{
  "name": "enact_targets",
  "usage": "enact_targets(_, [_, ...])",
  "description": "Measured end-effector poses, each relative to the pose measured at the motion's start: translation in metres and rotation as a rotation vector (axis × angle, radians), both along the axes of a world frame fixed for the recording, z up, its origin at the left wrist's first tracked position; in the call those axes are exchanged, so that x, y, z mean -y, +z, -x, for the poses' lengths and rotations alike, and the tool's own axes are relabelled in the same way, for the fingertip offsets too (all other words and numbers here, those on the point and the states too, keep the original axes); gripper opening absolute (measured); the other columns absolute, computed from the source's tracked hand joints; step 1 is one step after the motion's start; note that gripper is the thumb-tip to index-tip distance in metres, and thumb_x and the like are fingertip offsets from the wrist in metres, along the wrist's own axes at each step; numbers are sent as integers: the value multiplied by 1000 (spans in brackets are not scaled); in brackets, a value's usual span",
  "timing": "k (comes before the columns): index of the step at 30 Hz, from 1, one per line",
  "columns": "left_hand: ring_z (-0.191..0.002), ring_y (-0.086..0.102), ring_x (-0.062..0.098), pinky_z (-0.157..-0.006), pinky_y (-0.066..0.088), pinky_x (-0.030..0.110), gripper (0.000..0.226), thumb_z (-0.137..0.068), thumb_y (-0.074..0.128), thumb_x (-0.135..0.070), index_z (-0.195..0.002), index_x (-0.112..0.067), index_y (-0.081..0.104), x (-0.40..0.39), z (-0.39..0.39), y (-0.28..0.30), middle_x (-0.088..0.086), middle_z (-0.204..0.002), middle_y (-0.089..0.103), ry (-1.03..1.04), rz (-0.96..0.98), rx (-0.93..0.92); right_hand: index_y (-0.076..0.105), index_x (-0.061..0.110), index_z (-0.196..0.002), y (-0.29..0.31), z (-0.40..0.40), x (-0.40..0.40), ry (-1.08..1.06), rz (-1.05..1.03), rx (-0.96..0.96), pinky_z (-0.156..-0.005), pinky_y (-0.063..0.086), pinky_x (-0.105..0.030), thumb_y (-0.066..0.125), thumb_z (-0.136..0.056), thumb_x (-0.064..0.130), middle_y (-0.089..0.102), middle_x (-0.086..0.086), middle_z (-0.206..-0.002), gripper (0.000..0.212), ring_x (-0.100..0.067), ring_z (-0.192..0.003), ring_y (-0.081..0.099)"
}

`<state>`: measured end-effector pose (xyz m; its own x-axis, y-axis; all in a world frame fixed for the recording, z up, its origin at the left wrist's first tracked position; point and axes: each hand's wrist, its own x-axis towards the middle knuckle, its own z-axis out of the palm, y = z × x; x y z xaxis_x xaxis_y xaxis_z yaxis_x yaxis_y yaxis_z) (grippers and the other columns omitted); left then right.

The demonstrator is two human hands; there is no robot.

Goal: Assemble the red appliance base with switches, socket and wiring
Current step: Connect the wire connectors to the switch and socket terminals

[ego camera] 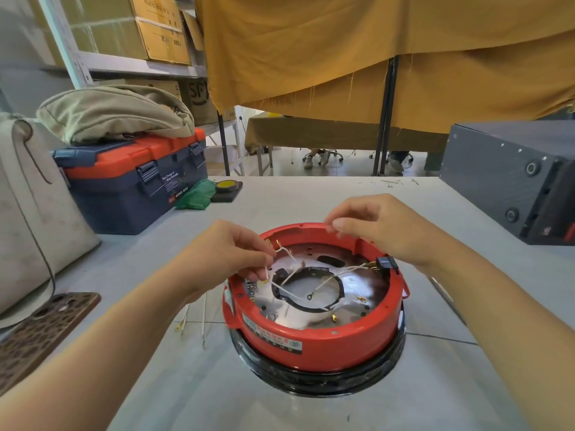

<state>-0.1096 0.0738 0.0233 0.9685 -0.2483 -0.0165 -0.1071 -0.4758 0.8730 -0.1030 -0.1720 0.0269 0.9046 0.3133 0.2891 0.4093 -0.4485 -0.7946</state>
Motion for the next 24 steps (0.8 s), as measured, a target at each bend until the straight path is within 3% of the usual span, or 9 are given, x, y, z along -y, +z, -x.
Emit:
enact_targets(3, [-54,66,13,-52,52,16,9,-81,66,2,-81,-3,73,-1,3,1,14,-65,71,30,-1,-16,74,24,-88,-5,10,13,49,81,-80,-76,53,-17,65,-88,19,73,5,-87,11,-10,-84,67])
enact_targets(6, [-55,67,14,-53,53,17,8,-82,66,3,-80,-2,71,0,5,2,14,-64,71,55,15,-5,74,32,-86,-9,17,17,74,302,-114,-77,57,-38,68,-86,24,70,12,-87,10,-12,-84,66])
enact_targets(7, [-54,66,14,-53,53,17,7,-82,65,4,-81,-1,71,1,6,2,14,-63,70,60,31,5,74,34,-86,-9,20,16,87,355,-120,-75,57,-40,68,-85,24,69,14,-86,11,-11,-82,65])
enact_targets(11, [-50,62,11,-51,52,16,8,-81,63,8,-82,2,68,4,10,2,10,-58,66,82,122,21,71,33,-93,-10,24,5,114,516,-69,-63,40,-5,70,-82,18,61,29,-70,19,12,-69,52])
enact_targets(15, [-51,62,11,-50,51,15,11,-82,60,9,-84,1,67,3,10,4,9,-60,66,110,228,-19,68,35,-104,-17,22,2,69,621,-8,-66,38,-4,69,-83,22,55,24,-96,24,7,-85,49])
enact_targets(18, [-52,62,10,-49,51,15,13,-82,60,8,-83,-1,68,0,11,4,9,-63,66,137,297,-56,69,30,-103,-22,20,0,49,661,54,-64,34,-7,66,-86,23,52,18,-94,19,-1,-86,46])
enact_targets(21, [-52,63,10,-49,51,15,11,-82,60,8,-84,0,68,-1,11,4,9,-64,66,142,313,-79,74,26,-89,-21,20,1,33,564,66,-68,39,-11,66,-87,26,58,14,-89,8,-5,-83,52])
enact_targets(24, [-52,63,9,-49,51,14,10,-82,62,6,-83,-1,70,-1,11,4,8,-63,68,122,182,-77,76,33,-87,-15,21,8,59,416,-10,-83,49,-29,67,-86,23,69,14,-89,13,-8,-86,61])
